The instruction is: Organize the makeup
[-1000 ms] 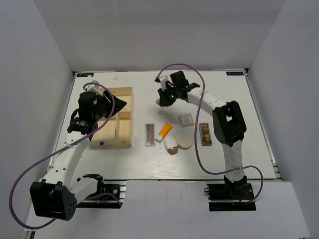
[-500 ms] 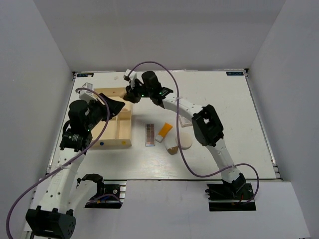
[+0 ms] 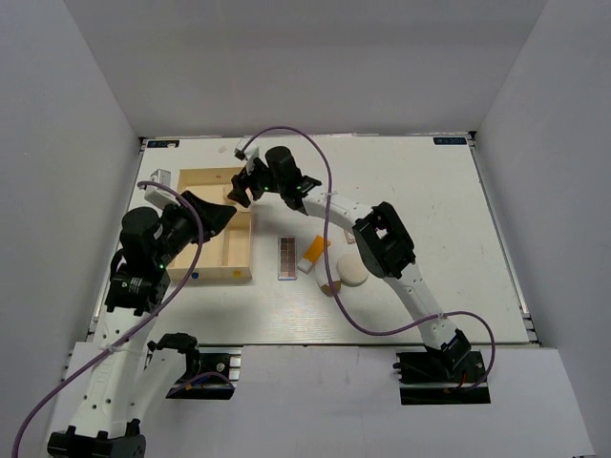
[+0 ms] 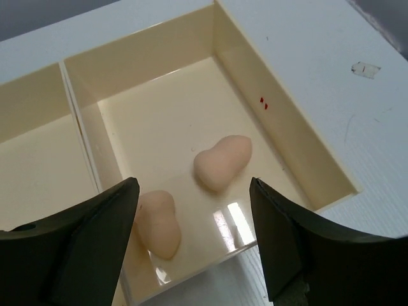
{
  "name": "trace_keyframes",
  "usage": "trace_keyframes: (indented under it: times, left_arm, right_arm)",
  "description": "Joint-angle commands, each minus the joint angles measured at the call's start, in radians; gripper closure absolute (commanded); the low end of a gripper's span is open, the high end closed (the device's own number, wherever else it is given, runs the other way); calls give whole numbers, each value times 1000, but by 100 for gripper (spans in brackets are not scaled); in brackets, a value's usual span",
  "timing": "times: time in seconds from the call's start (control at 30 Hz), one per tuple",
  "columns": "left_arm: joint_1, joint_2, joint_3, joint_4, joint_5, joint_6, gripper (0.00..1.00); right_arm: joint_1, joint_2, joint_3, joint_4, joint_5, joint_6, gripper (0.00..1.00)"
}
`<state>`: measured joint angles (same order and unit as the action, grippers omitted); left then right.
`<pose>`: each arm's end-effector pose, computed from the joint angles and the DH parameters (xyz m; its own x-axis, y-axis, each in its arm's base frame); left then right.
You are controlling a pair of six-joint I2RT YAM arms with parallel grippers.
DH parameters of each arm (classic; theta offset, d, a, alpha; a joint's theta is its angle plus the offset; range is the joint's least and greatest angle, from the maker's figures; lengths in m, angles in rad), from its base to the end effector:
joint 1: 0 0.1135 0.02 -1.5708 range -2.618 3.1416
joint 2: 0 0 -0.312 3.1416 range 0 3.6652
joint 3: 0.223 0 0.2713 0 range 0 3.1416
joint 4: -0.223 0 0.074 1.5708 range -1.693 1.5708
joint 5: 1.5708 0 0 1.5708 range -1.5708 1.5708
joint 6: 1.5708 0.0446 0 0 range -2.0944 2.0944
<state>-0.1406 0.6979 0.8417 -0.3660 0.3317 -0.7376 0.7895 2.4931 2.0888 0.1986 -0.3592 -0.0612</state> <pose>0.1440 -0.0351 0.3857 -0.4621 -0.5768 -0.6736 0.1841 0.6807 -0.7091 0.4458 0.4717 0.2294 -0.0881 -0.1701 -0.9815 -0.9141 0.4053 0.0118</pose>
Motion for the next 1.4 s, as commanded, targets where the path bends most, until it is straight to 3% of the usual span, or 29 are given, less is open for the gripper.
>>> trace_keyframes:
  times: [0.0,0.03,0.1,0.13,0.23,0.3,0.4,0.43,0.5,0.53,0.63,0.77,0.93,1.1,1.37]
  left_arm:
    - [-1,55,13,16,107,-11,52]
    - [-1,77,37,31,130,-11,56]
    - [-10,144,71,45,193,-16,60]
    - [-10,166,79,59,208,-17,60]
    - [-20,256,105,102,272,-29,65]
    - [-51,308,131,110,288,-29,67]
    - [-128,411,174,110,280,-14,67]
    - [-180,464,183,110,265,-8,67]
    - [-240,524,209,108,244,-2,66]
    - [-307,591,220,105,219,4,65]
    - [-407,711,296,35,166,41,59]
    - [-552,956,506,-131,28,118,48]
    - [-620,1150,674,-258,-51,190,42]
    - [-677,1375,917,-419,-135,228,39]
    - [-695,1523,1080,-554,-204,239,37]
  right_arm:
    - [-18,-109,-4,84,16,3,25]
    - [-21,-158,-27,99,16,6,27]
    - [-55,-235,-96,107,38,47,41]
    - [-64,-253,-111,79,40,85,57]
    - [-172,-333,-183,10,8,187,83]
    - [-252,-385,-286,-51,-20,178,88]
    - [-353,-529,-427,-149,-47,112,79]
    - [-377,-555,-461,-180,-59,100,67]
    - [-456,-636,-550,-287,-89,66,56]
    - [-478,-666,-582,-318,-95,66,45]
    - [-555,-787,-727,-396,-98,-3,32]
    - [-644,-940,-904,-403,-89,-14,28]
    - [-722,-1083,-1065,-396,-92,-5,28]
    - [-773,-1128,-1112,-390,-109,3,28]
    - [-819,-1133,-1130,-378,-146,9,28]
